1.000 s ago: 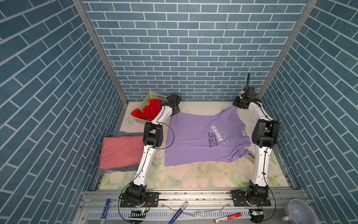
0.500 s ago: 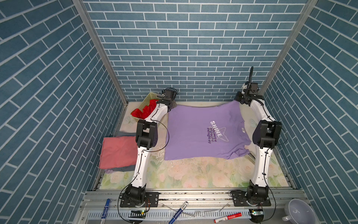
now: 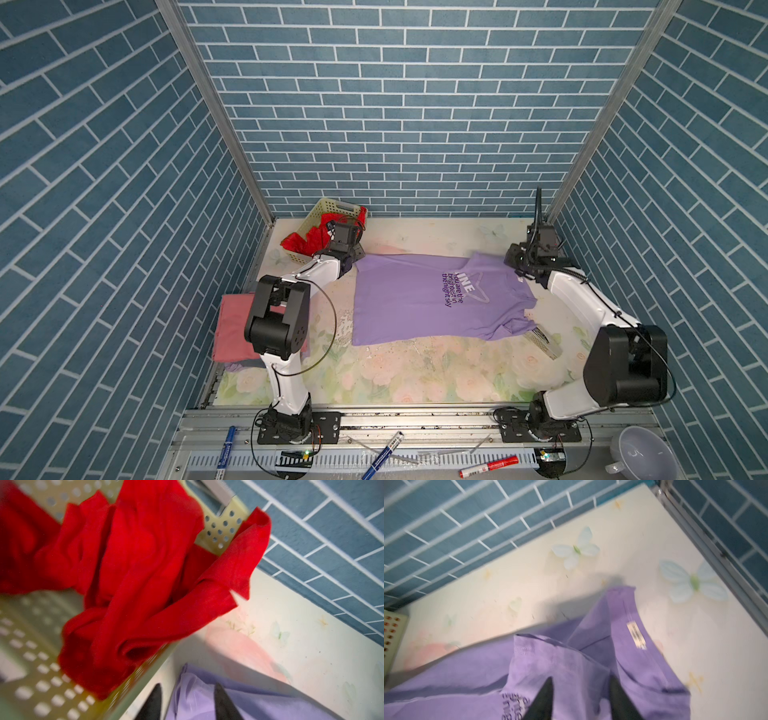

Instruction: Fold and stack the t-shirts

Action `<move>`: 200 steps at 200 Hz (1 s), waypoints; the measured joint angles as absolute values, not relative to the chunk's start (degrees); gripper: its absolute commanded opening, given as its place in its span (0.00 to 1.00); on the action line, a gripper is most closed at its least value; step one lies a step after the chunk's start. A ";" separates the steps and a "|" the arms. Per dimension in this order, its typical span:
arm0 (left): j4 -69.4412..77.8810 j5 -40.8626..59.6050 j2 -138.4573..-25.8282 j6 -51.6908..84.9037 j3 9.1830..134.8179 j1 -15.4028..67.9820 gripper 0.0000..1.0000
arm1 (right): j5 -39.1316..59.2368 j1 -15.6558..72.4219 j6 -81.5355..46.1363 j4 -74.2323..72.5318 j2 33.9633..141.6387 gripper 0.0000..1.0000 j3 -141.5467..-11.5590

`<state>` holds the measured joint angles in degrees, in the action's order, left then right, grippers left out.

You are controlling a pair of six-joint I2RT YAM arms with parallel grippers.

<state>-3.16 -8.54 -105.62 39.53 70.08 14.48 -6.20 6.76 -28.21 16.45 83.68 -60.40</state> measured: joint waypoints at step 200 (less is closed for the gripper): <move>-23.40 -6.76 -119.66 38.44 87.09 17.26 0.62 | 7.05 8.93 -25.26 16.51 102.08 0.71 -68.90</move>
<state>-23.40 -6.76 -119.66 38.44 87.09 17.26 7.05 8.93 -25.26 16.51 102.08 -68.90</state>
